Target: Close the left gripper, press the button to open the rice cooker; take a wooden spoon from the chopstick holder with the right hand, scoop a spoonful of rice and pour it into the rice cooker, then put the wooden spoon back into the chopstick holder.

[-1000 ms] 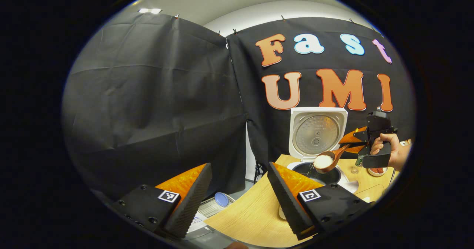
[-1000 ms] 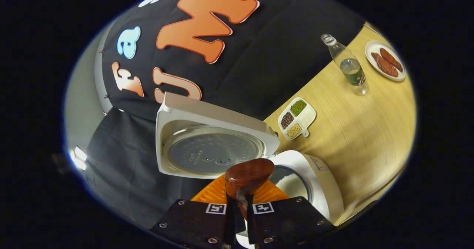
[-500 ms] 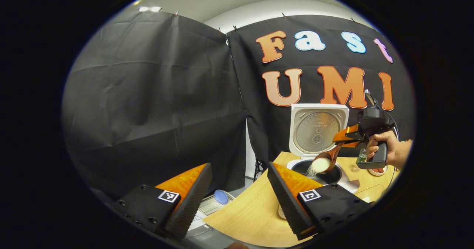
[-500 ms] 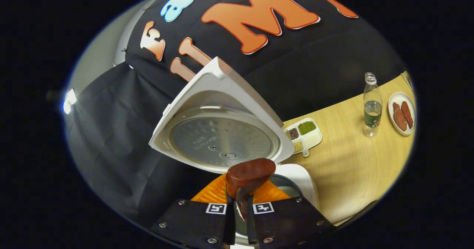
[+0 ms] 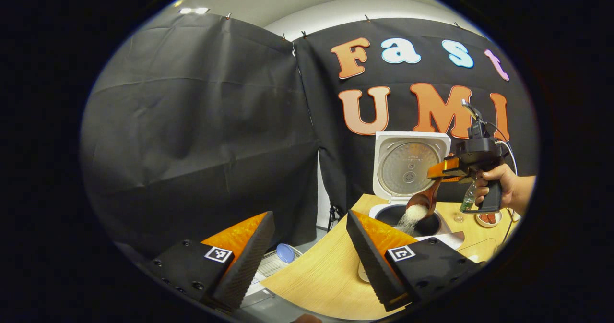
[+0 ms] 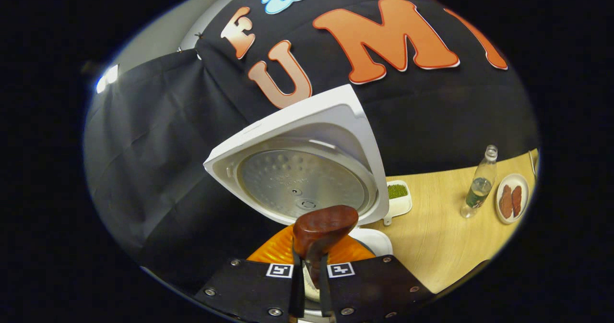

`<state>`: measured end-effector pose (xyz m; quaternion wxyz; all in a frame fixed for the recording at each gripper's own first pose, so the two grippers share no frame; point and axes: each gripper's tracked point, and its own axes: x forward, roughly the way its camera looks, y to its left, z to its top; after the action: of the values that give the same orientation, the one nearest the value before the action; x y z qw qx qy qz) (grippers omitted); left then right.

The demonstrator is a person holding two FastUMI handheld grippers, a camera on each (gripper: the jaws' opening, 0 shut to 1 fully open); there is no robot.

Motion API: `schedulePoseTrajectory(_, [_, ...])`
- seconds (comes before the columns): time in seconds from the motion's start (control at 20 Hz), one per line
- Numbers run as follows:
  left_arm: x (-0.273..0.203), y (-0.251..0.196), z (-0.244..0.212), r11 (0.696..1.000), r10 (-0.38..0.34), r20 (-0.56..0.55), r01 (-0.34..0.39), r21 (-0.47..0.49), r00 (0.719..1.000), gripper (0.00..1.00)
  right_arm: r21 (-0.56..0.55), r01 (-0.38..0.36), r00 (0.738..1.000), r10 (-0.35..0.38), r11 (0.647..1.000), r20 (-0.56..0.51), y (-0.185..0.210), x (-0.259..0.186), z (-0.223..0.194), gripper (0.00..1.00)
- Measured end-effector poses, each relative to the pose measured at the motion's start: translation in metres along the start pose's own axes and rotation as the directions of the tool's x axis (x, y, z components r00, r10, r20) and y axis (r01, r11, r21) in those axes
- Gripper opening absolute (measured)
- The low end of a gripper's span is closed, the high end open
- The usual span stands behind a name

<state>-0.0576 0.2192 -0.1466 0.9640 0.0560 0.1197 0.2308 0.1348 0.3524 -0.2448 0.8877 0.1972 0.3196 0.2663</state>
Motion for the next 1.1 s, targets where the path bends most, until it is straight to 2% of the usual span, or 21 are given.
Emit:
schedulePoseTrajectory(0.2, [-0.003,0.0,0.0,1.0,0.001,0.001,-0.001,0.0,1.0,0.98,-0.13,0.043,0.998,-0.037,0.991,0.044,0.001,0.001,0.009,0.12])
schedulePoseTrajectory(0.3, [-0.004,0.001,0.001,1.0,0.003,0.001,-0.003,0.003,1.0,1.0,-0.185,0.049,0.997,-0.038,0.981,0.064,0.004,0.003,0.014,0.12])
schedulePoseTrajectory(0.45, [-0.005,0.0,0.003,1.0,0.008,0.004,-0.008,0.009,1.0,1.0,-0.294,0.061,0.995,-0.033,0.954,0.099,0.014,0.005,0.022,0.12])
schedulePoseTrajectory(0.8, [-0.007,0.001,0.006,1.0,0.015,0.013,-0.016,0.019,1.0,1.0,-0.47,0.037,0.986,0.044,0.882,0.16,0.039,-0.006,0.026,0.12])
schedulePoseTrajectory(0.9, [-0.008,0.0,0.005,1.0,0.014,0.012,-0.014,0.019,1.0,0.98,-0.514,0.023,0.983,0.075,0.858,0.169,0.049,-0.008,0.026,0.12])
schedulePoseTrajectory(1.1, [-0.009,-0.001,0.008,1.0,0.014,0.017,-0.015,0.022,1.0,1.0,-0.596,0.015,0.975,0.12,0.803,0.187,0.063,-0.017,0.025,0.12])
